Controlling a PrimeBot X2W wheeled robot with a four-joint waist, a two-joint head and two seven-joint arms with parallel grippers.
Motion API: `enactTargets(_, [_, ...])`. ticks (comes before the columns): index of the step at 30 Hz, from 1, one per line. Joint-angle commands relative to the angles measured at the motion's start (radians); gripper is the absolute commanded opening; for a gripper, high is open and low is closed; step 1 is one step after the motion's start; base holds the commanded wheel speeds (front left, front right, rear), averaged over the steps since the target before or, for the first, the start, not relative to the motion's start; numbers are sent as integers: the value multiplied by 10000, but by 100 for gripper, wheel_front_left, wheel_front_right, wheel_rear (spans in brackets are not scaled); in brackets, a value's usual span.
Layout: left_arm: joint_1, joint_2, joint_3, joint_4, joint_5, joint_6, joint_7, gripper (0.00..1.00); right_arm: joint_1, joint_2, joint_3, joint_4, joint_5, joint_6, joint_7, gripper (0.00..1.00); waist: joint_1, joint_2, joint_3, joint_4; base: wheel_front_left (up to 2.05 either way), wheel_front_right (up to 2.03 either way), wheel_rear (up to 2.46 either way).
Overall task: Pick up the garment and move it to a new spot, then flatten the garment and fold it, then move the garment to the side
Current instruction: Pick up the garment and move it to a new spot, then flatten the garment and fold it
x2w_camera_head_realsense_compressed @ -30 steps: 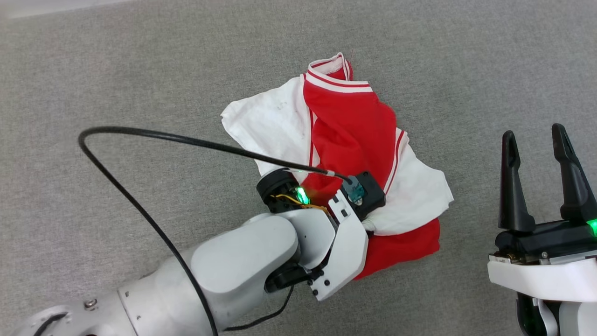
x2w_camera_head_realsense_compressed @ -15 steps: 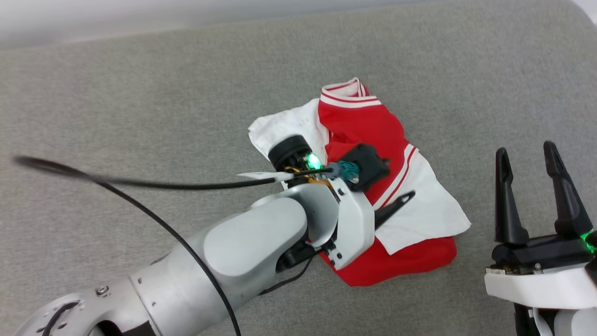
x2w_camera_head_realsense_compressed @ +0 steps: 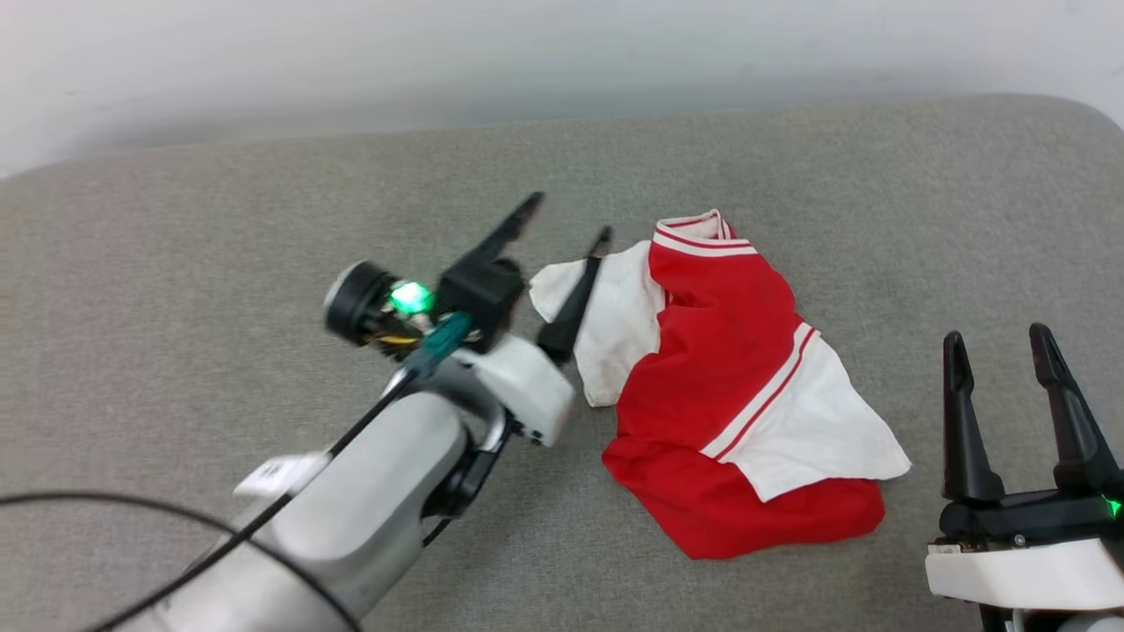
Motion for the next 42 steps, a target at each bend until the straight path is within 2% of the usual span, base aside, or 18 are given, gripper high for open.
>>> enactTargets(1, [281, 78, 342, -319, 261, 235, -61, 100, 88, 5, -54, 50, -35, -3, -21, 100, 1, -1, -125, 117, 0, 0, 0])
enactTargets(4, [1476, 335, 1468, -1170, 845, 809, -54, 100, 195, 5, -172, 86, -28, -3, -21, 100, 1, -1, -235, 231, 0, 0, 0])
enactTargets(7, [2576, 515, 2534, -1818, 1515, 1180, -53, 100, 280, 5, -245, 117, -64, -3, -21, 100, 1, -1, -346, 340, 0, 0, 0])
enactTargets(11, [4073, 474, 3827, -2415, 2216, 1388, -55, 100, 397, 5, -294, 171, -33, -3, -22, 100, 1, -1, -476, 439, 0, 0, 0])
enactTargets(14, [5072, 275, 4726, -2735, 2648, 1340, -56, 100, 469, 5, -337, 227, 26, -3, -21, 100, 1, -1, -573, 491, 0, 0, 0])
enactTargets(18, [6224, -57, 5743, -3024, 3200, 1169, -57, 100, 575, 5, -387, 362, 188, -3, -22, 100, 1, -1, -724, 551, 0, 0, 0])
enactTargets(27, [7985, -909, 7373, -3345, 4378, 185, -58, 100, 985, 5, -360, 734, 554, -3, -22, 100, 1, -1, -1097, 661, 0, 0, 0])
enactTargets(42, [9325, -1992, 8530, -3139, 5659, -835, -58, 100, 1657, 5, -224, 1048, 738, -3, -20, 100, 1, -1, -1526, 637, 0, 0, 0])
